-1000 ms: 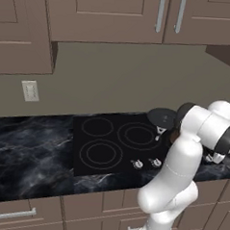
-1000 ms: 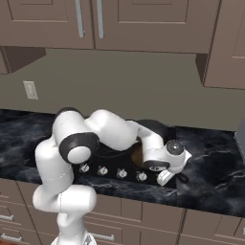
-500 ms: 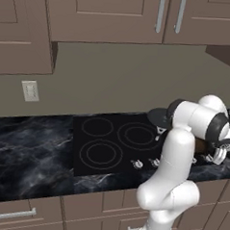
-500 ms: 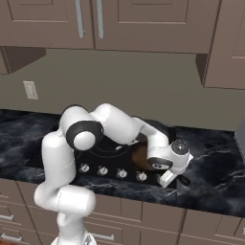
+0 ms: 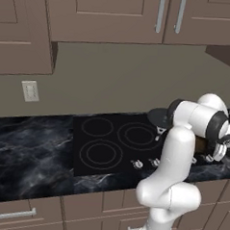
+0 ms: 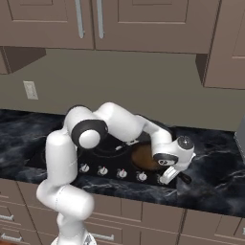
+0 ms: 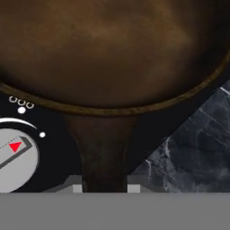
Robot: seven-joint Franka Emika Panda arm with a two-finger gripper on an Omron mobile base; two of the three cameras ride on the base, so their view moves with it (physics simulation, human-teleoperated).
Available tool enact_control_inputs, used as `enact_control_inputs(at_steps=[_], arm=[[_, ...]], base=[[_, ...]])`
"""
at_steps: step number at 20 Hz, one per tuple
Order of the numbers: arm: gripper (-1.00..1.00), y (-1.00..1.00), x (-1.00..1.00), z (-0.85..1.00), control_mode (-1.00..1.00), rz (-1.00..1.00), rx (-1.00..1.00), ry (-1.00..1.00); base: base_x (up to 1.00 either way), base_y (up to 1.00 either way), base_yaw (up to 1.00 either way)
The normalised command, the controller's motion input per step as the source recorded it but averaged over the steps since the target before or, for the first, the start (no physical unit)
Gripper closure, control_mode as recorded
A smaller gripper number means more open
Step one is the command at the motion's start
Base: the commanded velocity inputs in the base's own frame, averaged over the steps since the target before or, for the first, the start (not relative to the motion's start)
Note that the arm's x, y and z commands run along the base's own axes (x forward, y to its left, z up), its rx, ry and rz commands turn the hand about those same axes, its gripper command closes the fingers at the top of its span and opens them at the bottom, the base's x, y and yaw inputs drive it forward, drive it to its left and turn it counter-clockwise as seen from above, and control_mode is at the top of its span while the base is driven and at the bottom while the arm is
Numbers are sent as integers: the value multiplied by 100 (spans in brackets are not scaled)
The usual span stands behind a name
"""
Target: Place both pans onto different burners. Then place the onion and the steak on different pans.
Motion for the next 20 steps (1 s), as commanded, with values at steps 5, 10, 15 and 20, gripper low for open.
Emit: enact_control_inputs(at_steps=[5, 10, 15, 20], arm=[[100, 38, 3, -16, -100, 0, 0, 2], [100, 38, 0, -13, -100, 0, 0, 1], [100, 28, -3, -10, -100, 0, 0, 0], [100, -1, -38, -6, -100, 1, -6, 0]], base=[[0, 0, 0], [0, 0, 0], [0, 0, 0], [0, 0, 0]])
